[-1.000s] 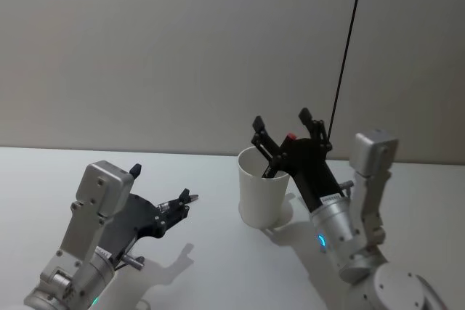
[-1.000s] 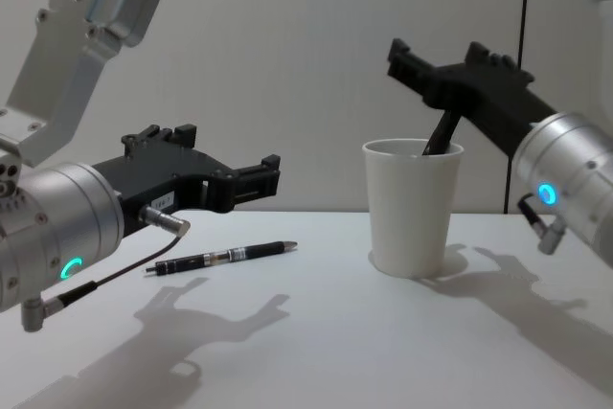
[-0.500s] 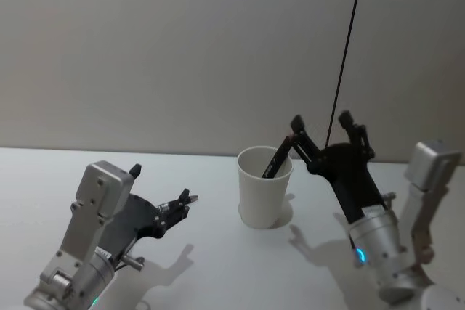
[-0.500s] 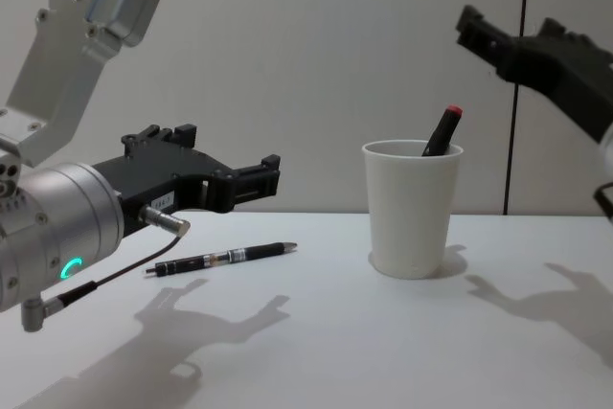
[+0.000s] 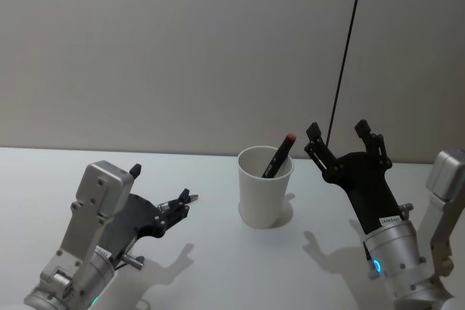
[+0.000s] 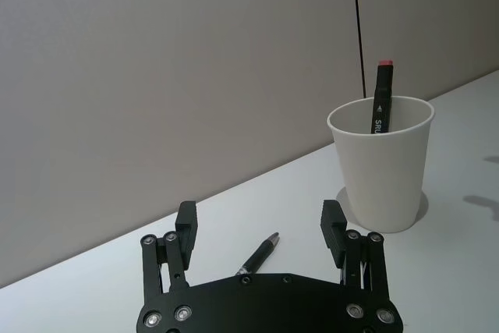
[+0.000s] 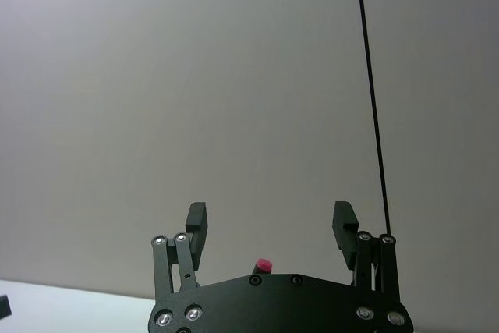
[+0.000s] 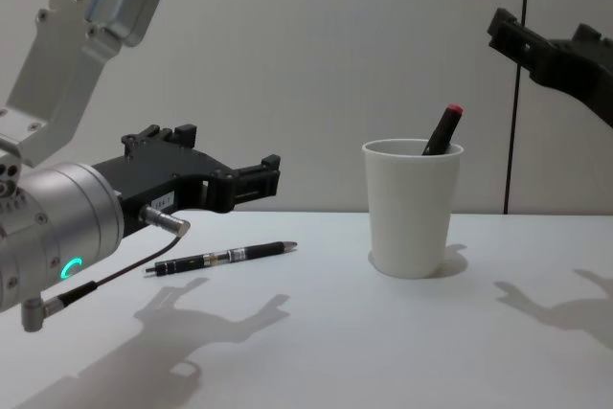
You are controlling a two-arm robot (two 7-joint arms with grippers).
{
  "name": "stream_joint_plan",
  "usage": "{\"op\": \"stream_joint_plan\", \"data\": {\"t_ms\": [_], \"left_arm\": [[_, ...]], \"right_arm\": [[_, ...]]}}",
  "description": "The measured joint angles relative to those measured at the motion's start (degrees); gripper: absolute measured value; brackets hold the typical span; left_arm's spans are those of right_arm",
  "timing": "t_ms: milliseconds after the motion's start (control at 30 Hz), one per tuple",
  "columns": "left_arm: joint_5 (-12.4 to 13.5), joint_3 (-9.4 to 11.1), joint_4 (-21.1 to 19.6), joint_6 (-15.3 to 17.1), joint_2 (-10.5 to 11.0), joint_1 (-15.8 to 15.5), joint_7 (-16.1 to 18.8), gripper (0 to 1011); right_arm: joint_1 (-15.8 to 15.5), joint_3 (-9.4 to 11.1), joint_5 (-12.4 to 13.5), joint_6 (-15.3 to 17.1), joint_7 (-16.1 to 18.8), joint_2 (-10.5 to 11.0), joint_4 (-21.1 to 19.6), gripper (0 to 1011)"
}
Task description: Place the pen into the pen holder.
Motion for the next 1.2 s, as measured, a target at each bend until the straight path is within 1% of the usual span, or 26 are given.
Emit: {"op": "stream_joint_plan", "data": {"t_ms": [33,67,167,267,333,600,633,700,733,867,1067,1200], "left_arm": [[0.0,0.0,0.0,0.0,0.0,0.0,0.0,1000],[0.0,0.0,0.0,0.0,0.0,0.0,0.0,1000],[0.0,0.0,0.0,0.0,0.0,0.0,0.0,1000],[0.0,0.0,0.0,0.0,0.0,0.0,0.0,1000],[0.0,0.0,0.0,0.0,0.0,0.0,0.0,1000],[0.0,0.0,0.0,0.0,0.0,0.0,0.0,1000],[0.0,0.0,0.0,0.0,-0.01,0.0,0.0,1000],[0.0,0.0,0.0,0.0,0.0,0.0,0.0,1000],[0.0,0.0,0.0,0.0,0.0,0.0,0.0,1000],[0.0,0.0,0.0,0.0,0.0,0.0,0.0,1000],[0.0,0.0,0.0,0.0,0.0,0.0,0.0,1000],[0.0,0.0,0.0,0.0,0.0,0.0,0.0,1000]], "right_arm": [[-0.38,-0.16,-0.03,0.57,-0.3,0.47,-0.51,1001],[-0.38,-0.16,-0.03,0.57,-0.3,0.47,-0.51,1001],[-1.66,-0.75,-0.16,2.47,-1.29,2.13,-2.15,1001],[-2.53,-1.14,-0.23,3.79,-1.98,3.24,-3.29,1001],[-3.82,-1.66,-0.33,5.71,-3.0,4.89,-4.93,1001],[-6.67,-2.95,-0.62,10.01,-5.23,8.54,-8.62,1001],[-7.36,-3.26,-0.67,10.97,-5.74,9.38,-9.45,1001],[-7.99,-3.51,-0.72,11.95,-6.24,10.19,-10.29,1001],[-8.63,-3.77,-0.78,12.91,-6.73,11.01,-11.11,1001],[-10.3,-4.53,-0.95,15.4,-8.04,13.18,-13.28,1001],[-11.59,-5.07,-1.07,17.32,-9.03,14.76,-14.89,1001],[-11.78,-5.16,-1.1,17.62,-9.2,15.02,-15.13,1001]]}}
